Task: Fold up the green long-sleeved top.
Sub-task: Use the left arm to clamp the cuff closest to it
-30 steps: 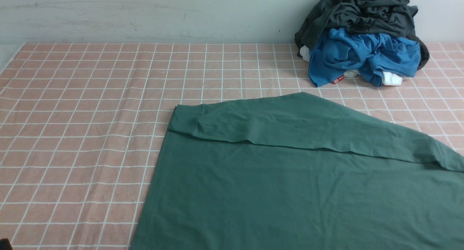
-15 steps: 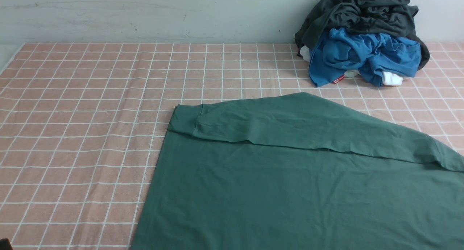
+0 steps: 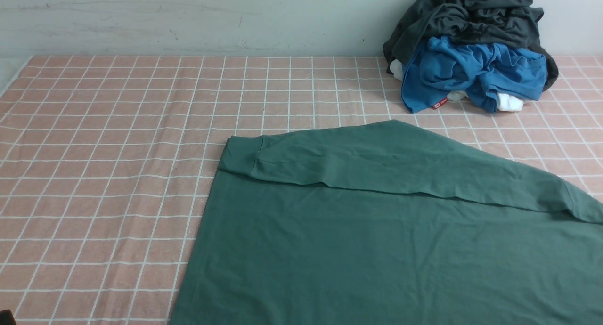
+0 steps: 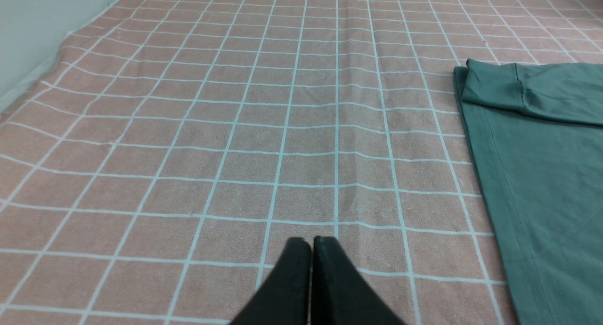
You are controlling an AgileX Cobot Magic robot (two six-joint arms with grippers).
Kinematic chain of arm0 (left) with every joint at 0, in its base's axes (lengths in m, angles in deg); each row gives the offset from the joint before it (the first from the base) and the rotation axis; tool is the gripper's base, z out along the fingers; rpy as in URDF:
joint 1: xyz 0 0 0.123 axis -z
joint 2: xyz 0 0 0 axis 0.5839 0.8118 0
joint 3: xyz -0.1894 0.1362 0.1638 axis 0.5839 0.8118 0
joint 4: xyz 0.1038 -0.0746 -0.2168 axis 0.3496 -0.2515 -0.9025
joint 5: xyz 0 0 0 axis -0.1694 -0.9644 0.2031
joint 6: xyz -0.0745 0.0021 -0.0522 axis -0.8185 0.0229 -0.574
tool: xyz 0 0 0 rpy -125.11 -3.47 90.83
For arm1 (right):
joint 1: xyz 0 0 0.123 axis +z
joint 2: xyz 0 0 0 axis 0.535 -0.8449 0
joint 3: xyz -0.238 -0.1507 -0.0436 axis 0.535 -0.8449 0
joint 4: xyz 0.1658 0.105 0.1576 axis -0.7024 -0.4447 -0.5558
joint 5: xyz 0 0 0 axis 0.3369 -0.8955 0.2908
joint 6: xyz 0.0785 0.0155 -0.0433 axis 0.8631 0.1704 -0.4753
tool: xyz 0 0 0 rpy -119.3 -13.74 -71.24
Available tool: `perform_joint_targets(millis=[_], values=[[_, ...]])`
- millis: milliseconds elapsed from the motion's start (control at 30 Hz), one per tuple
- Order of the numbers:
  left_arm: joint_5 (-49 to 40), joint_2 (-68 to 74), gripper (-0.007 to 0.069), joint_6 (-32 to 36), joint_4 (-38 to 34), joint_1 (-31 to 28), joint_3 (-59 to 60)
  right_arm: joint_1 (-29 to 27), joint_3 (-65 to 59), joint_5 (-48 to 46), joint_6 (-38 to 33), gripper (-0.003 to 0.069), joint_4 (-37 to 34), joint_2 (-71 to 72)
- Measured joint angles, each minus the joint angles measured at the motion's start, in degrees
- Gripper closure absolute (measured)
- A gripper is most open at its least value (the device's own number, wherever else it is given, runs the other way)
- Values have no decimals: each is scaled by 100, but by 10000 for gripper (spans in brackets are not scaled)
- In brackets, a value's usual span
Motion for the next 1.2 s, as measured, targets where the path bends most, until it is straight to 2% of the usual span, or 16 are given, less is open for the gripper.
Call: perform_joint_targets(millis=[100, 167, 200, 233, 300, 400, 500, 667, 733, 800, 833, 867, 933, 1000, 1133, 1200], values=[[24, 0, 627, -124, -90, 0, 0, 0, 0, 0, 23, 673, -74, 0], [58, 0, 627, -390, -513, 0, 6, 0, 0, 0, 133, 673, -329, 0], [79, 0, 627, -898, -1194, 0, 23, 0, 0, -1, 436, 673, -801, 0], [80, 0, 627, -971, -1308, 0, 23, 0, 0, -5, 539, 673, -1072, 0], [64, 0, 627, -1942, -2913, 0, 58, 0, -6, -18, 1416, 673, -2491, 0], [32, 0, 627, -2279, -3853, 0, 58, 0, -10, -68, 1986, 673, -3788, 0], [32, 0, 627, -2290, -4120, 0, 58, 0, -4, -51, 1996, 673, -4122, 0], [49, 0, 627, -2195, -4182, 0, 58, 0, -4, -45, 1647, 673, -3986, 0], [7, 0, 627, -1939, -4175, 0, -19, 0, -4, -50, 1527, 673, -3985, 0], [-26, 0, 627, -982, -4104, 0, -481, 0, 24, -81, 985, 673, -3984, 0], [-31, 0, 627, -786, -4082, 0, -577, 0, 46, -92, 923, 673, -3983, 0], [-121, 8, 627, 135, -3948, 0, -1039, 0, 245, -148, 280, 673, -3866, -15], [-248, 81, 627, 608, -3846, 0, -1305, 0, 438, -147, -101, 673, -3773, -68], [-865, 721, 627, 1476, -3431, 0, -2038, 0, 1086, -166, -990, 673, -3397, -465], [-2247, 2373, 627, 1933, -2397, 0, -3237, 5, 2299, -623, -1978, 673, -2598, -1725], [-2773, 3065, 627, 1974, -1944, 23, -3741, 5, 2876, -995, -2202, 673, -2303, -2366]])
